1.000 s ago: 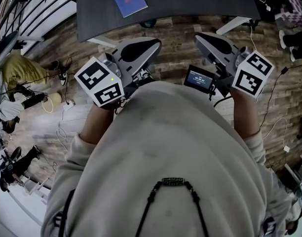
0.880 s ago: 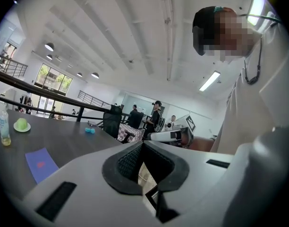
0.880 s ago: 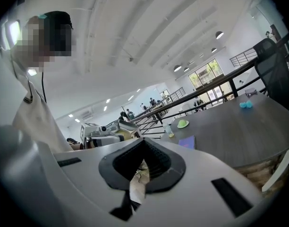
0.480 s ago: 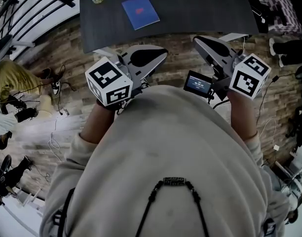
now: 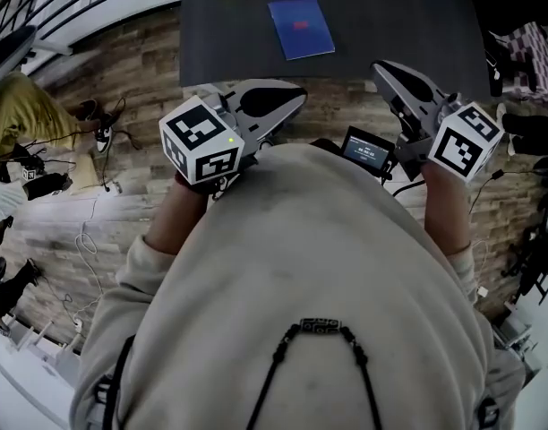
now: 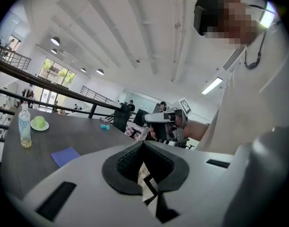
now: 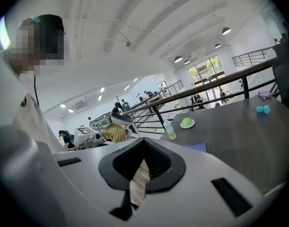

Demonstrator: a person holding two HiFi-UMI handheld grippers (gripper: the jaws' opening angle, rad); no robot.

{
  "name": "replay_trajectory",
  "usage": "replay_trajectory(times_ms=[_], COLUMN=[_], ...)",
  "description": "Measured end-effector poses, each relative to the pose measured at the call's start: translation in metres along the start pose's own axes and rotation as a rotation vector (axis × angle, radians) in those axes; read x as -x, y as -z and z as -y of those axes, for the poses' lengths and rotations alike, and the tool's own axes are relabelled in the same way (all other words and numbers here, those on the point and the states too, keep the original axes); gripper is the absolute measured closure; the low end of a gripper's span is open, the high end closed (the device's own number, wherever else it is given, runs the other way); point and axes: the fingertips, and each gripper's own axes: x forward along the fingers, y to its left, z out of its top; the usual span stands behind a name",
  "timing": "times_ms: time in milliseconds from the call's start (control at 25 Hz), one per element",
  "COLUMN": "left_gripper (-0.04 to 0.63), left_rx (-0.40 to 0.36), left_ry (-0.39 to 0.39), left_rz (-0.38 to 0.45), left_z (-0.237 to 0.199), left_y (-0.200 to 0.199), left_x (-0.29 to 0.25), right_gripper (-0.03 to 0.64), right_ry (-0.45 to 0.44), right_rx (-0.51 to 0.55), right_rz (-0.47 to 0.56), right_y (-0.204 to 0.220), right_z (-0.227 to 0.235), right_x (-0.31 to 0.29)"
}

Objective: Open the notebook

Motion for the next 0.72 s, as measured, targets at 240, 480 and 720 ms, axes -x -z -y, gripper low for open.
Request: replay_trajectory(times_ms=[240, 480, 720], left_gripper=[0.591, 0.591, 0.591], left_rx=[0.018, 0.035, 0.042], left_ry=[-0.025, -0.063, -0.115], left_rz=[-0.004, -0.025, -0.032], left_z=[-0.019, -0.044, -0.089], left_y=[-0.005, -0.013, -0.041], left_x=[-0.004, -0.022, -0.050], right_gripper=[0.600, 0.600, 0.600], right_ry=[-0.029, -0.071, -0.127], right_rx=[-0.016, -0.061, -0.050], right_rz=[-0.014, -0.018, -0.038], right_y=[-0.006, -0.017, -0.058], right_z=[0.013, 0.050, 0.096], right_x=[-0.018, -0.039, -0.070])
